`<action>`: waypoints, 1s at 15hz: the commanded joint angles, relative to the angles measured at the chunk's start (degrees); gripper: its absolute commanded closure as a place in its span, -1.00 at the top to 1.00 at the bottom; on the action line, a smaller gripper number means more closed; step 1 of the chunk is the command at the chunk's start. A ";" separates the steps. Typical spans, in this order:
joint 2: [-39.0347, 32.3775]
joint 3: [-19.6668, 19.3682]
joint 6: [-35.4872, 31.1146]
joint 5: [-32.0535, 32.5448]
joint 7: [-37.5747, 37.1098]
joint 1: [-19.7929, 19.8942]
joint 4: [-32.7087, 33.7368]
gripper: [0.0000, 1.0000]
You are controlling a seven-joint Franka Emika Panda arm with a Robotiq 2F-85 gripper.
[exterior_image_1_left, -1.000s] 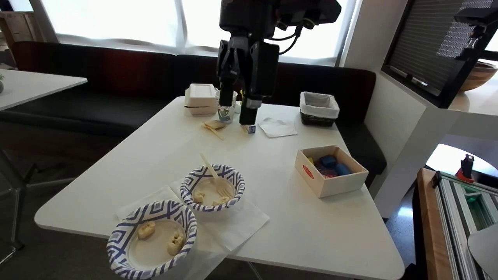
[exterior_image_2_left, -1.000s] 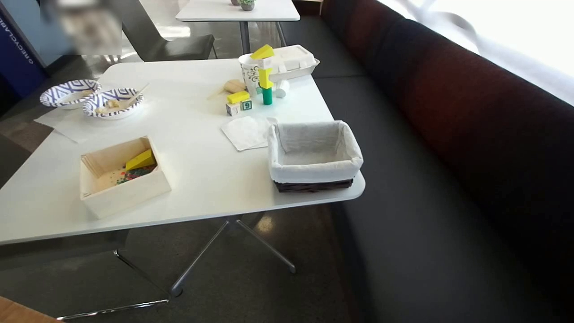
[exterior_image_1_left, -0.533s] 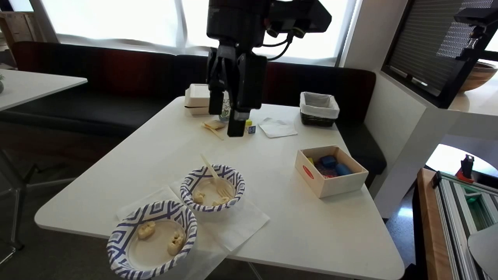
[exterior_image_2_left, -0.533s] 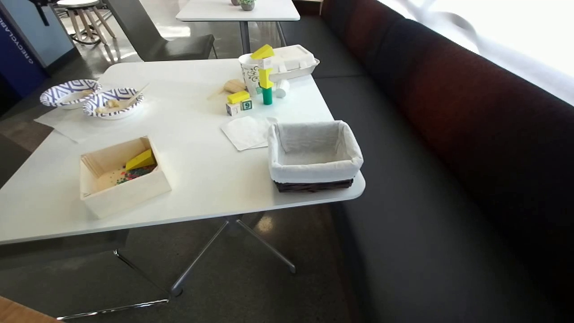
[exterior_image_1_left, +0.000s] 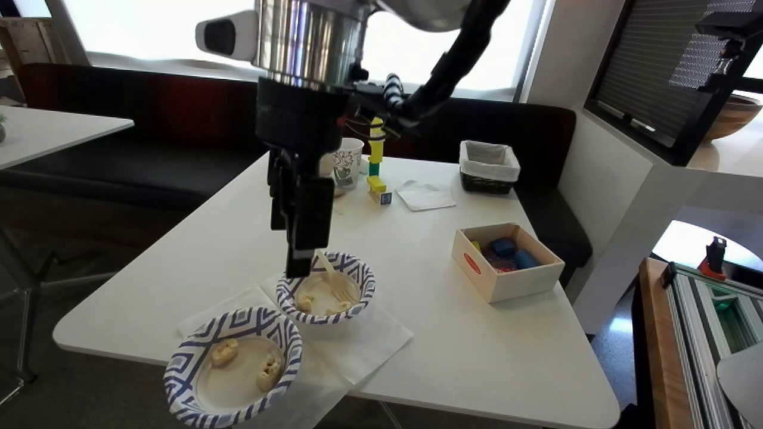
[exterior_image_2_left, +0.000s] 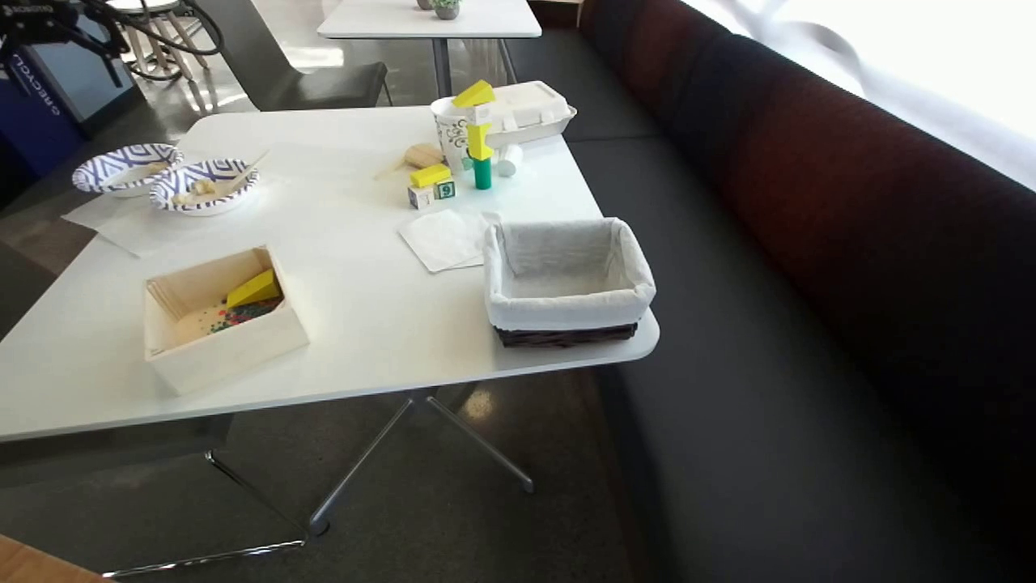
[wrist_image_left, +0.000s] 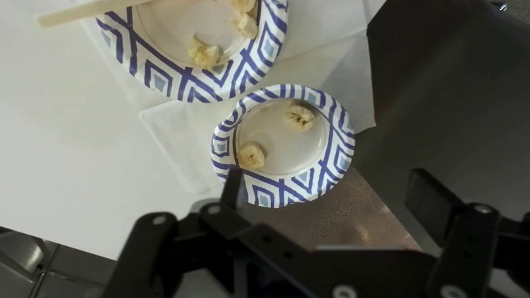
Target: Move the two bowls and the napkin they are on to the center of the table
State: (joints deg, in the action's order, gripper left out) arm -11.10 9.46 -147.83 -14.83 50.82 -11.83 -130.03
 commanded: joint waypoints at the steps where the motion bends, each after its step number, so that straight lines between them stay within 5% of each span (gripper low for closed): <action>1: -8.75 2.10 -5.37 2.45 -3.11 1.74 4.52 1.00; 8: -19.60 -0.28 -12.96 13.16 -15.57 1.09 10.27 1.00; 9: -16.49 3.27 -11.56 12.39 -12.77 4.54 7.62 1.00; 15: -19.28 2.57 -12.22 14.85 -16.01 4.33 10.01 1.00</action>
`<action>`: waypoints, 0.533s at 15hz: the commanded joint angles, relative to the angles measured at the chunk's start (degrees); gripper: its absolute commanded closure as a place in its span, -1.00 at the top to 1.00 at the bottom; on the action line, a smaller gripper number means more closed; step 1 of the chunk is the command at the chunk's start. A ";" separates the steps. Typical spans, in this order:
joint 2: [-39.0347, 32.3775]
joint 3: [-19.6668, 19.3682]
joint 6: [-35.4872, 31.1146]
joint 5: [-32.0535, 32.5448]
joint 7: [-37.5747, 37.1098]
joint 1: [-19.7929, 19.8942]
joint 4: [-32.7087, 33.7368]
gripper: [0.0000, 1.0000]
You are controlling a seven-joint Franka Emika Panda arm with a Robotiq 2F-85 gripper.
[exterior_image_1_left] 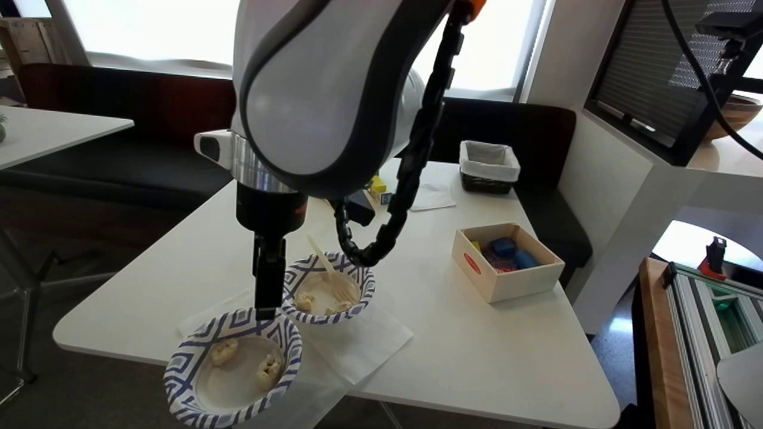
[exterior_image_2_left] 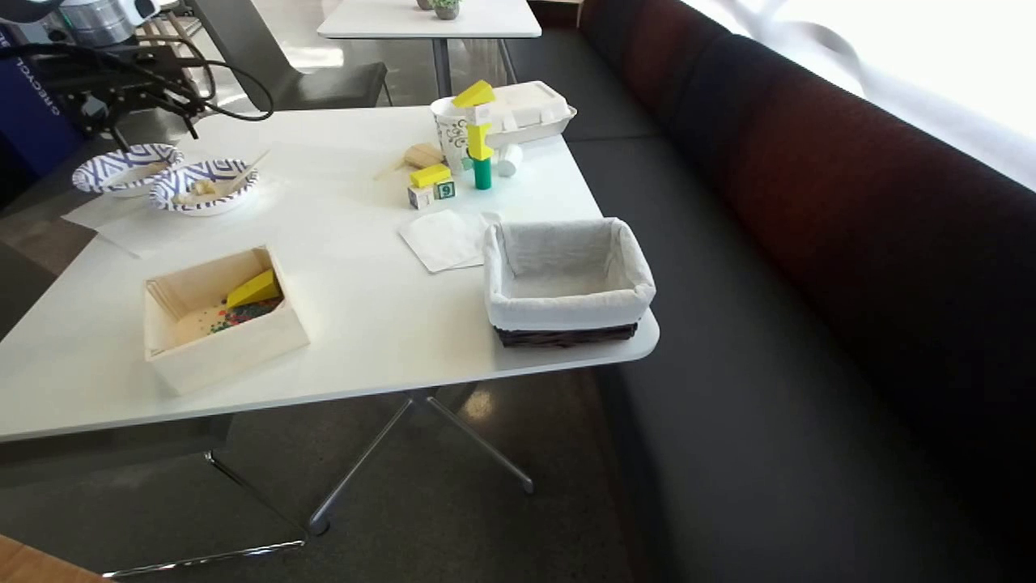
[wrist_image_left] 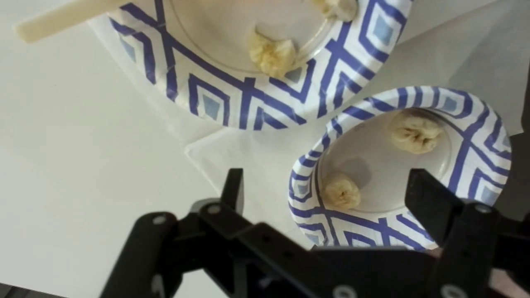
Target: Move the two bowls and the napkin they are on to the center of the table
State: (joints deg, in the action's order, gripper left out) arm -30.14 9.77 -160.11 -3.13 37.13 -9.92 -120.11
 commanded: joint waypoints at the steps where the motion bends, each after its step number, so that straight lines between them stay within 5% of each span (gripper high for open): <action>1: -0.25 2.26 0.06 3.15 -2.33 2.41 0.15 1.00; 8: -4.25 2.63 -1.60 7.22 -5.44 2.58 2.34 1.00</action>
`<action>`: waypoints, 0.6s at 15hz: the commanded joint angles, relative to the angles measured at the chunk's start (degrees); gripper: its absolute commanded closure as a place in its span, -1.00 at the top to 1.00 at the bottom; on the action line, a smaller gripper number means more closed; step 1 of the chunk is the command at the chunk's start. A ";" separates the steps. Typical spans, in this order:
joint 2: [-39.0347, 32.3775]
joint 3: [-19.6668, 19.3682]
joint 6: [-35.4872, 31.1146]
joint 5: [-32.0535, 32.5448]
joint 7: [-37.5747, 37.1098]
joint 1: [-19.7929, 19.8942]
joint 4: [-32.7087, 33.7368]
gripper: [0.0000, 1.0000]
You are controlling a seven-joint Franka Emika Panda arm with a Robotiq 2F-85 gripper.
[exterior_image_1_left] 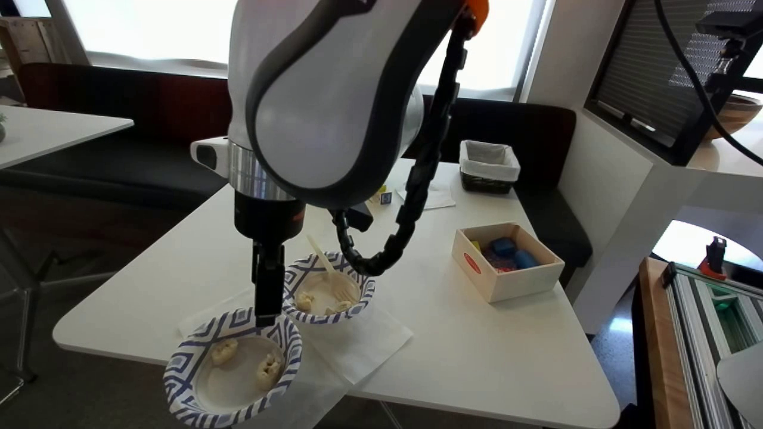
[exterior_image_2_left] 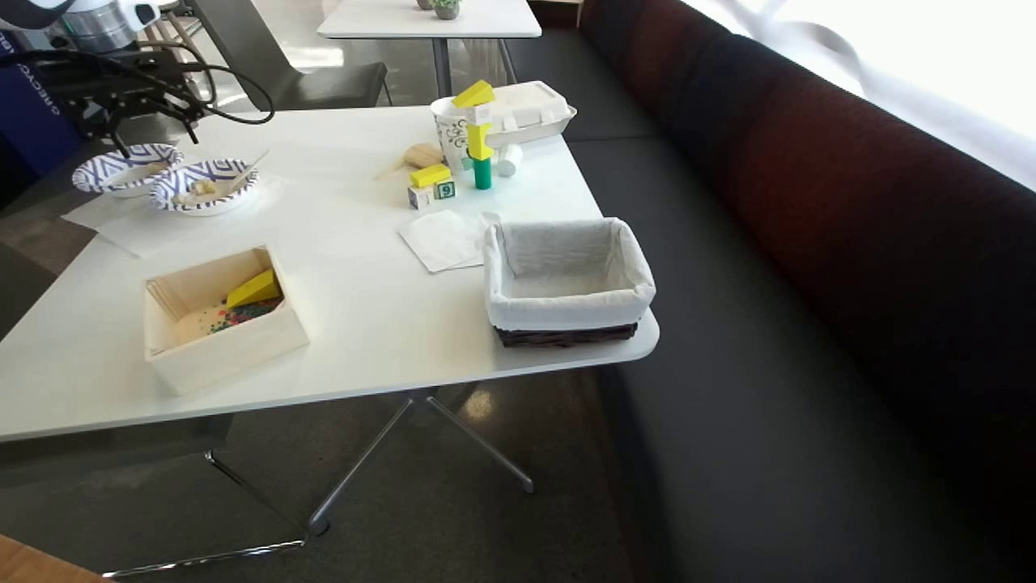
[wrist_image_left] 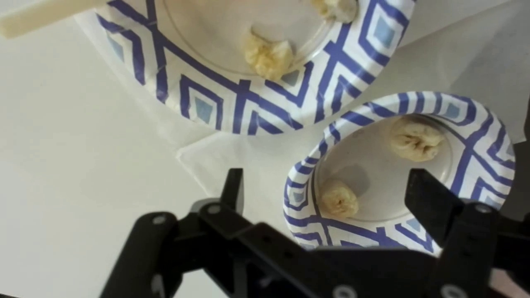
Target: Move the two bowls and the napkin they are on to the center of the table
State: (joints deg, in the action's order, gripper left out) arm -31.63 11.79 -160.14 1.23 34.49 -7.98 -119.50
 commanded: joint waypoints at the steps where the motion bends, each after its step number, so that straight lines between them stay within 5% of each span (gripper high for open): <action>1: -3.33 0.38 -2.09 3.34 -3.51 0.49 2.12 1.00; 4: -5.34 0.20 -4.32 4.43 -5.90 0.47 3.46 0.99; 8: -7.86 -0.05 -5.52 6.26 -8.46 0.04 5.20 0.68; 9: -8.25 -0.27 -5.41 6.82 -8.93 -0.17 5.61 0.24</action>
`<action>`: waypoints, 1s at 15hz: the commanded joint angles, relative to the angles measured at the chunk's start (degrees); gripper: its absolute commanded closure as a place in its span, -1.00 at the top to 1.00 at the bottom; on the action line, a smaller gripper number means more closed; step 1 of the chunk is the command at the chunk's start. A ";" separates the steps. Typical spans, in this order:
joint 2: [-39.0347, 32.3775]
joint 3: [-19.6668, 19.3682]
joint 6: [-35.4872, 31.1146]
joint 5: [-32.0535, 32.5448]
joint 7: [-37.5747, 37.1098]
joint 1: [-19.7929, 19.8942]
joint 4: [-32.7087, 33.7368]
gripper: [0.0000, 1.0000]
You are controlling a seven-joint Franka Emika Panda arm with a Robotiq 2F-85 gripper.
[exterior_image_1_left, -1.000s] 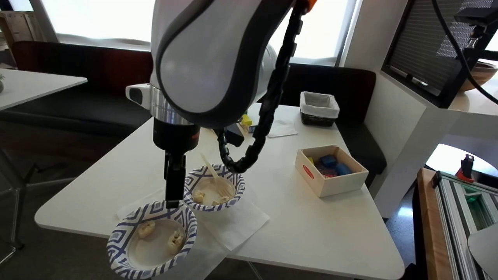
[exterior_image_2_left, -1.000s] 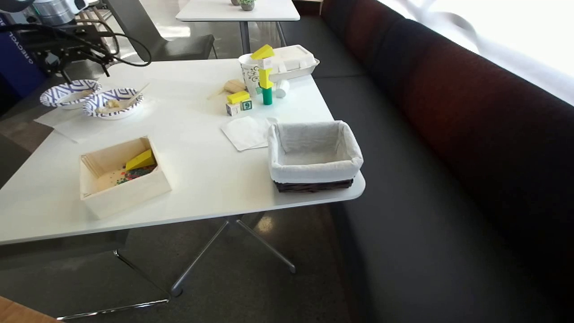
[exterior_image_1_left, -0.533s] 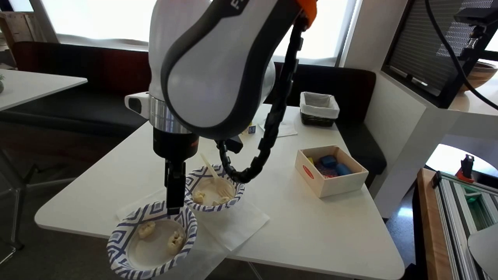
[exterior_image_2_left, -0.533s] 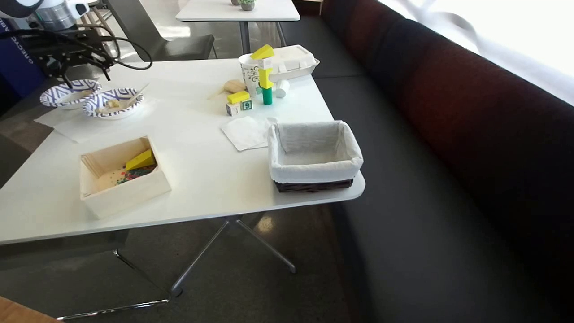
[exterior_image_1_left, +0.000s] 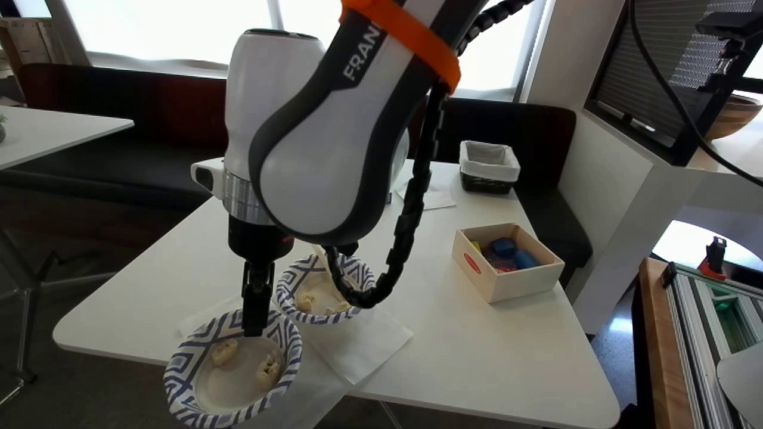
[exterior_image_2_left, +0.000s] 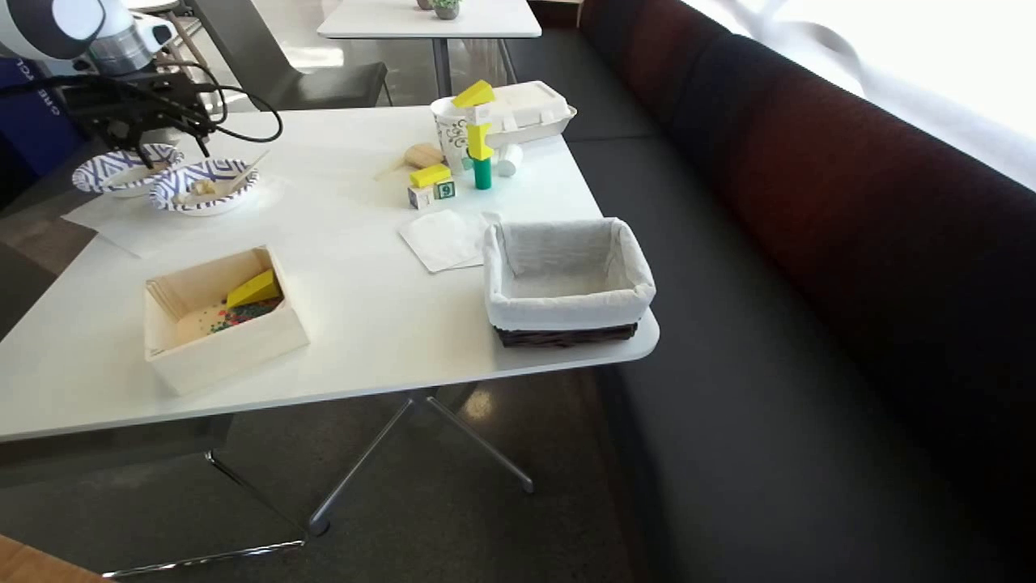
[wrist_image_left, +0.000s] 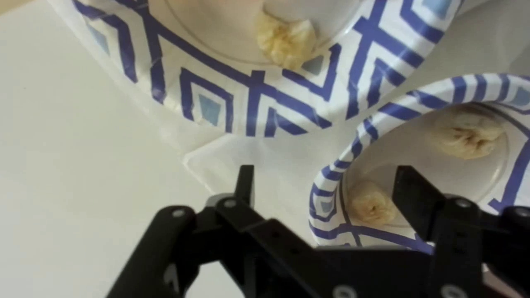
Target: Move the two bowls and the napkin they are on to the center of the table
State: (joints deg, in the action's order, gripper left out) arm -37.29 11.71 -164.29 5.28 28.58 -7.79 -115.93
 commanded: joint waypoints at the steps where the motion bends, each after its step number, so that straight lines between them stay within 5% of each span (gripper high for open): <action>1: -2.91 -0.30 -0.98 3.24 -3.44 -0.44 2.40 0.19; 7: -4.48 -0.06 -0.89 4.14 -4.21 0.10 3.83 -0.58; 15: -5.01 -2.00 -0.30 4.79 -5.64 -0.13 4.57 -0.90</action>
State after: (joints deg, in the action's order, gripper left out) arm -40.54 11.10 -164.39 7.79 25.38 -7.77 -112.44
